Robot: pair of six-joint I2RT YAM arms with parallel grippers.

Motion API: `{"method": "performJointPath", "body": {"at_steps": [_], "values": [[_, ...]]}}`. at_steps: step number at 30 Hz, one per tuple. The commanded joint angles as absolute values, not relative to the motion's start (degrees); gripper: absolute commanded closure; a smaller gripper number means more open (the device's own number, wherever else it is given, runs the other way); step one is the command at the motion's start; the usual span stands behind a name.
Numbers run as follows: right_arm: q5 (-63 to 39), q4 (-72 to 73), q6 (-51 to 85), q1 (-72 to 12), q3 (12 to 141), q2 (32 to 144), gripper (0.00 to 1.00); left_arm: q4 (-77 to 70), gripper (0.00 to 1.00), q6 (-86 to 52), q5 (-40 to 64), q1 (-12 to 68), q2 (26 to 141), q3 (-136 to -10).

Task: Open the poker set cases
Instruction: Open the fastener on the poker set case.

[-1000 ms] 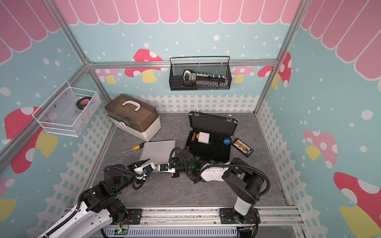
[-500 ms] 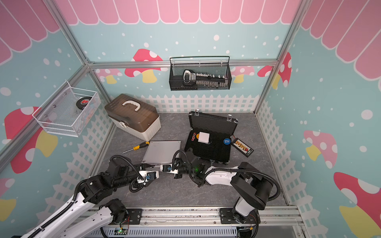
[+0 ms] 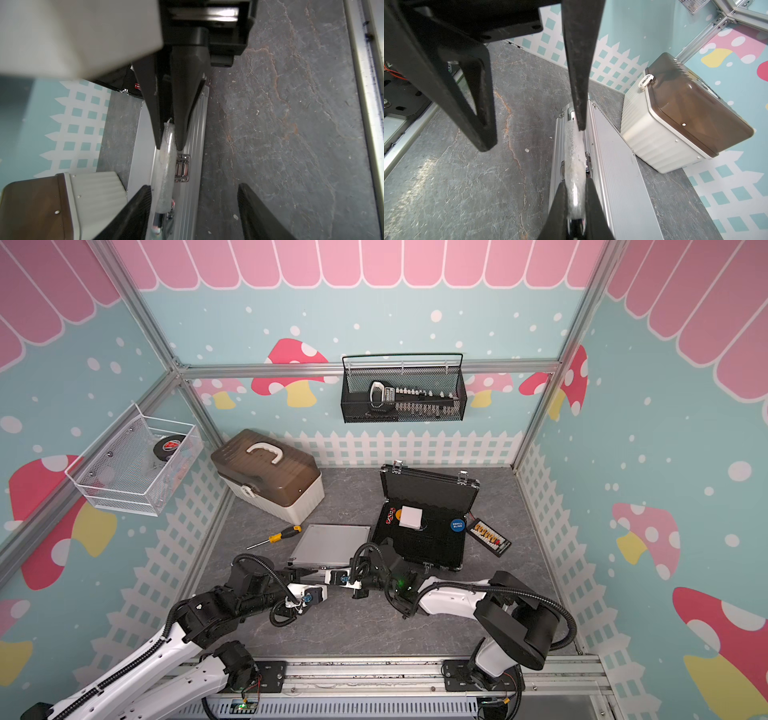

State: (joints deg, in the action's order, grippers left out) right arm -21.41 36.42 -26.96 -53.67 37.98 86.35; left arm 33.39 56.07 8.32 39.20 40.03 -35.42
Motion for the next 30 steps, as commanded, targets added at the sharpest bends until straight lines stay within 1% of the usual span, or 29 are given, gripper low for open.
{"method": "performJointPath", "body": {"at_steps": [1, 5, 15, 21, 25, 30], "values": [[-23.7, 42.9, -28.7, -53.9, 37.9, 82.4, 1.00, 28.4, 0.34, 59.8, 6.6, 39.5, 41.8, -35.0], [-22.9, 42.4, -29.5, -53.9, 37.7, 81.2, 1.00, 31.7, 0.34, 61.3, 5.9, 39.8, 44.7, -36.6], [-23.5, 40.4, -29.7, -53.9, 39.0, 79.9, 1.00, 34.2, 0.34, 61.8, 4.6, 39.9, 49.9, -38.2], [-22.5, 44.2, -28.6, -53.9, 37.6, 79.4, 1.00, 34.4, 0.34, 62.1, 4.1, 40.1, 51.6, -38.4], [-22.5, 46.8, -28.5, -53.8, 36.7, 79.5, 1.00, 32.9, 0.34, 59.1, 3.7, 40.0, 51.4, -38.3], [-24.5, 52.2, -26.2, -53.9, 35.9, 80.7, 1.00, 31.6, 0.34, 55.9, 5.1, 37.8, 46.7, -38.3]]}}
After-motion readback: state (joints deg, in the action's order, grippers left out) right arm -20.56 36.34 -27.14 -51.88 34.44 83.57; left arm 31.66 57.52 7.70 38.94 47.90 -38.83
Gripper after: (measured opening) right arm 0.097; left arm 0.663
